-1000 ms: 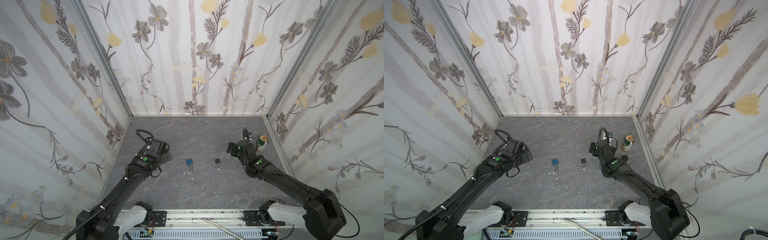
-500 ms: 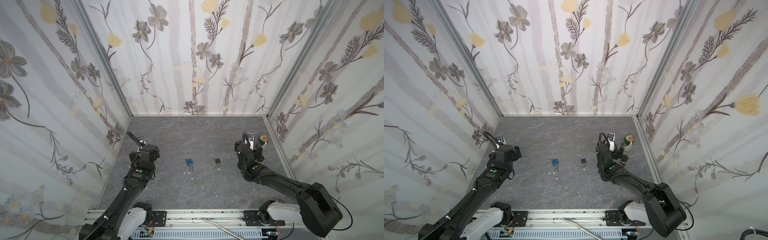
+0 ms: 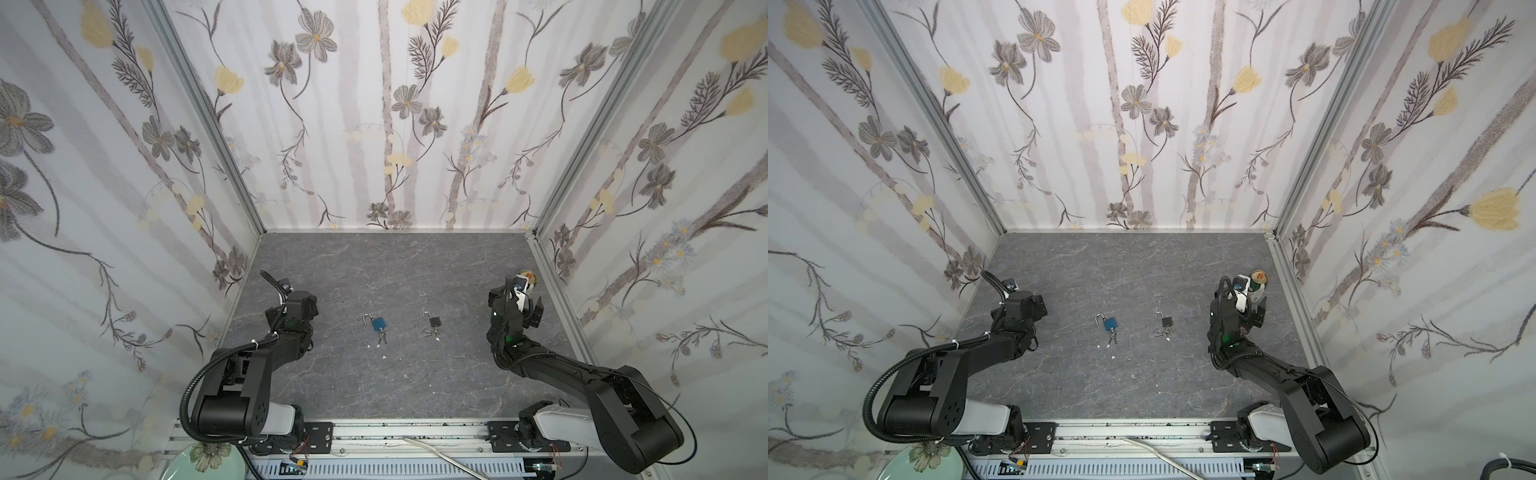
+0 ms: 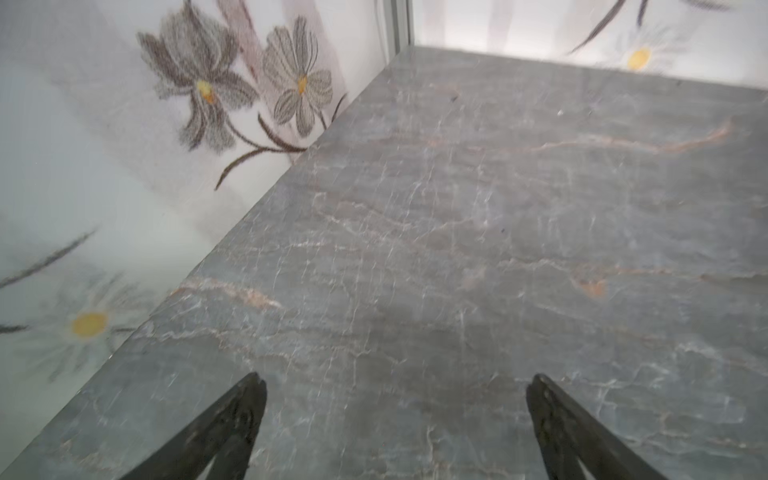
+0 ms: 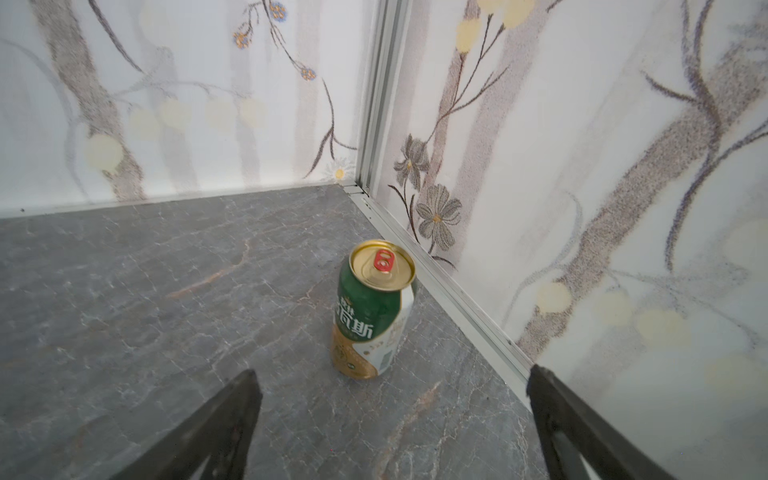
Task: Unlock with the key
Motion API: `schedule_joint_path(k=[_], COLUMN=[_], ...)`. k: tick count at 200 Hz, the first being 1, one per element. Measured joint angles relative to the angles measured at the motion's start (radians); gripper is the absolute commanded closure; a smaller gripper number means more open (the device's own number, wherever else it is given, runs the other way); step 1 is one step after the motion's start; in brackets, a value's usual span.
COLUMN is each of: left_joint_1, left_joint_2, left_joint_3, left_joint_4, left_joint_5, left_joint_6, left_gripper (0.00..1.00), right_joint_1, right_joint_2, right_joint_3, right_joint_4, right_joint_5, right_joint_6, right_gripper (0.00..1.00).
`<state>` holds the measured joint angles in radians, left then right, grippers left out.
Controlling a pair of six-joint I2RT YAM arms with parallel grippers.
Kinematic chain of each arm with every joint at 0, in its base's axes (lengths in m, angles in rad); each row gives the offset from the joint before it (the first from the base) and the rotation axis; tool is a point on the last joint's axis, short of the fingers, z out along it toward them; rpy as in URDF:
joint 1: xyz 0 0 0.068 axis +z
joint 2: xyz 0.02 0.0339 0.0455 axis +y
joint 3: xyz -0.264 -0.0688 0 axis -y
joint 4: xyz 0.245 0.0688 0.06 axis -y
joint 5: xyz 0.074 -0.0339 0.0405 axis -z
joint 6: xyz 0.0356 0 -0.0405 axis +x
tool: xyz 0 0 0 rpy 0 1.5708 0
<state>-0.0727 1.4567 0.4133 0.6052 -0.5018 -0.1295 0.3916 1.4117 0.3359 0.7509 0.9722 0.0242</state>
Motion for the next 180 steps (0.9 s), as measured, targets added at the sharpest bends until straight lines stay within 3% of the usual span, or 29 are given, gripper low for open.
schedule_joint_path(k=[23, 44, 64, 84, 109, 138, 180], left_joint_1=[0.014, 0.01, 0.003, -0.006, -0.017, -0.019, -0.02], left_joint_2=[0.029, 0.102, 0.121, 0.126, 0.127, 0.128, 0.128], left_joint_3=[-0.03, -0.057, -0.077, -0.066, -0.066, -0.066, -0.066], left_joint_4=[0.101, 0.274, 0.299, 0.344, 0.359, 0.371, 0.371], left_joint_5=[0.041, 0.148, 0.185, 0.192, 0.192, 0.189, 0.188], left_joint_6=[0.026, 0.069, 0.087, 0.105, 0.117, 0.124, 0.127], left_gripper=[0.0, 0.0, 0.0, 0.0, 0.0, 0.0, 0.0], right_joint_1=[-0.024, -0.056, -0.089, -0.157, -0.297, -0.334, -0.309], right_joint_2=[-0.027, -0.017, 0.027, 0.044, 0.082, 0.088, 0.094], right_joint_3=[-0.097, -0.139, -0.173, -0.218, -0.265, -0.188, -0.168], right_joint_4=[0.192, 0.334, 0.491, 0.562, 0.713, 0.66, 0.596], right_joint_5=[-0.068, -0.13, -0.241, -0.308, -0.507, -0.659, -0.697], right_joint_6=[-0.031, -0.072, -0.109, -0.106, -0.044, -0.009, -0.007], right_gripper=[0.0, 0.0, 0.0, 0.0, 0.0, 0.0, 0.0])
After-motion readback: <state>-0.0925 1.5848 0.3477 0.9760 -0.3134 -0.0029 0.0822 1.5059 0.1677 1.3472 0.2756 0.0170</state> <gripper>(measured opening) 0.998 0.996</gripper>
